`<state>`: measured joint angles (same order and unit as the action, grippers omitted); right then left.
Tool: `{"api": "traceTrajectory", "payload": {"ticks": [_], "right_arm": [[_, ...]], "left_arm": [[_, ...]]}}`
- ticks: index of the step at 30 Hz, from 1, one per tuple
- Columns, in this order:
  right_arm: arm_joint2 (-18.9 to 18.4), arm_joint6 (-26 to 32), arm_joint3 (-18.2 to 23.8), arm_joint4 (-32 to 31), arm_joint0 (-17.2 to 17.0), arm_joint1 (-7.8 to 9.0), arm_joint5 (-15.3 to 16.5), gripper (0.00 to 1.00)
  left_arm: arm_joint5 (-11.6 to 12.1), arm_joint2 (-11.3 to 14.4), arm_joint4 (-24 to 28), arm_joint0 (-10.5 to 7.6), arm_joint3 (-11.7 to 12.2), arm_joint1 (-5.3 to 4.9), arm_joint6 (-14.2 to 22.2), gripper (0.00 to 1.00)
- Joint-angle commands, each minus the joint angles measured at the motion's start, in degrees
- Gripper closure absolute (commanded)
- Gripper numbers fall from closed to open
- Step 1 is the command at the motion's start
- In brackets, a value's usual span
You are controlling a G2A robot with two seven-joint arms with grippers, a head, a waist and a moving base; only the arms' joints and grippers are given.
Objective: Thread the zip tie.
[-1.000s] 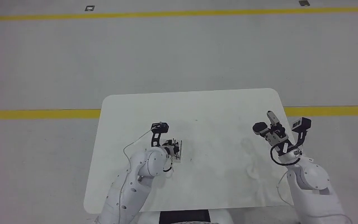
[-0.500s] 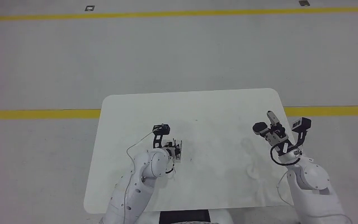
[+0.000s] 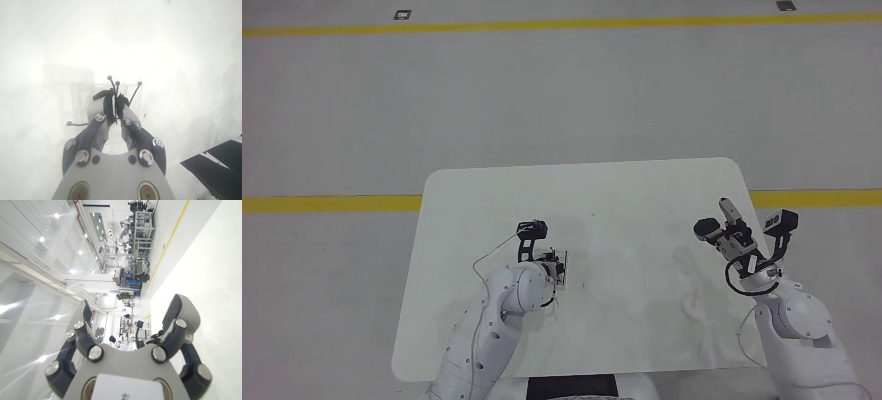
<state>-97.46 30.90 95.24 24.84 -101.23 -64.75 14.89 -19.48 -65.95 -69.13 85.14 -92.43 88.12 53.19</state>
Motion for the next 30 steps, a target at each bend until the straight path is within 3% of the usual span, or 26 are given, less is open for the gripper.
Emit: {"api": "traceTrajectory", "payload": {"ticks": [1, 10, 17, 30], "right_arm": [[0.0, 0.0, 0.0, 0.0, 0.0, 0.0, 0.0, 0.0], [0.0, 0.0, 0.0, 0.0, 0.0, 0.0, 0.0, 0.0], [0.0, 0.0, 0.0, 0.0, 0.0, 0.0, 0.0, 0.0], [0.0, 0.0, 0.0, 0.0, 0.0, 0.0, 0.0, 0.0]], "left_arm": [[0.0, 0.0, -0.2, 0.0, 0.0, 0.17, 0.2, 0.95], [0.0, -0.2, -1.4, 0.99, -1.8, 0.62, 0.9, 0.95], [0.0, -0.8, -1.4, 1.21, -1.9, 0.8, 1.1, 0.85], [0.0, -1.1, -2.0, 0.98, -1.8, 1.17, 1.4, 0.9]]}}
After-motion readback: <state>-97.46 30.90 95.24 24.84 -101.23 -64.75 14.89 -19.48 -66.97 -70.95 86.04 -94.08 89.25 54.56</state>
